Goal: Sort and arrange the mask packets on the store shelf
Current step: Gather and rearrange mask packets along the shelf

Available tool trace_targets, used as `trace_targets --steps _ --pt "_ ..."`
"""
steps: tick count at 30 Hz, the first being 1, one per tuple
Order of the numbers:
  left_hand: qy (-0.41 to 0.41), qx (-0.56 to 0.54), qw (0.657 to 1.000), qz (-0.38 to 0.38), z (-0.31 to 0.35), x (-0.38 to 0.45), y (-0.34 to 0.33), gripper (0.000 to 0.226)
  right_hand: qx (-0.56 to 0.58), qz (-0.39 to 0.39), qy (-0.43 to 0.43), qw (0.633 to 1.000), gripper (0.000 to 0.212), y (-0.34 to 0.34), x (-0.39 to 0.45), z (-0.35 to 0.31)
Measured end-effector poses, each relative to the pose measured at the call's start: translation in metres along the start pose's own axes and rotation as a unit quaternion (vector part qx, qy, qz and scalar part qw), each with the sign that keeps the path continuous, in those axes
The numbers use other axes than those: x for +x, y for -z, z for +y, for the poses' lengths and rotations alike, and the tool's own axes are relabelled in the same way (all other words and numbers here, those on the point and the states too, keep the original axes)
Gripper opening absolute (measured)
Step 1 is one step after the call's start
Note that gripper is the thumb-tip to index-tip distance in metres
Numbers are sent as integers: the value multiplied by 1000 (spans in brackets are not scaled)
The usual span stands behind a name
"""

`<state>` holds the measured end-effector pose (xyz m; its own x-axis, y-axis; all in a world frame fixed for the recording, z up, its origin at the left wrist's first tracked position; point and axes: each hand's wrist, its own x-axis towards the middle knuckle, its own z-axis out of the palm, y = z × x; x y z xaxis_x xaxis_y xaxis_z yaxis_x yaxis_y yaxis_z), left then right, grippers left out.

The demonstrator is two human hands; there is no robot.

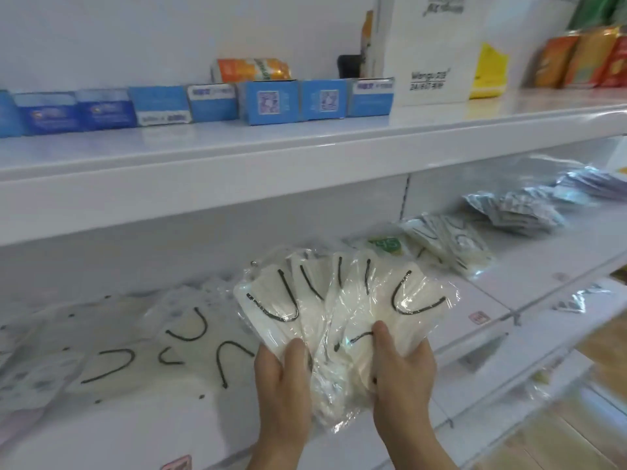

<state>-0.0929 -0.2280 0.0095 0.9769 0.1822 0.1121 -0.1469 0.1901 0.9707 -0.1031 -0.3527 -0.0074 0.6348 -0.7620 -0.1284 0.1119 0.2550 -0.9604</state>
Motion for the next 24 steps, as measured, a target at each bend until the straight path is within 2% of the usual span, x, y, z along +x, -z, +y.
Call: trace_targets --steps 1,4,7,9,10,11,14,15,18,20,22,24 --pt "-14 16 999 -24 -3 -4 -22 4 1 22 2 1000 15 18 12 -6" --pt "-29 30 997 -63 -18 -20 -93 28 5 46 6 999 17 73 50 -28" --pt "-33 -6 997 -65 -29 -45 -166 65 6 57 18 998 29 132 87 -52" --pt "7 -36 997 -74 -35 -64 -213 87 17 85 23 996 30 171 114 -63" --pt "33 -44 995 -83 -39 -74 -233 90 17 104 24 994 29 189 127 -67" --pt "58 -34 994 -90 -49 -81 -252 86 15 123 27 992 29 207 140 -71" --pt "114 29 987 -111 -69 -101 -303 33 7 180 36 983 36 255 173 -79" --pt "142 34 982 -117 -73 -109 -319 25 6 198 33 980 38 269 182 -80" --pt "216 -15 968 -130 -85 -134 -363 25 4 254 27 967 58 310 201 -89" --pt "254 -50 954 -153 -87 -150 -390 32 13 280 30 959 50 340 209 -98" --pt "295 -112 926 -208 -86 -165 -410 27 26 301 36 953 38 369 217 -105" --pt "296 -118 905 -280 -92 -178 -429 44 6 319 45 947 46 392 223 -108"
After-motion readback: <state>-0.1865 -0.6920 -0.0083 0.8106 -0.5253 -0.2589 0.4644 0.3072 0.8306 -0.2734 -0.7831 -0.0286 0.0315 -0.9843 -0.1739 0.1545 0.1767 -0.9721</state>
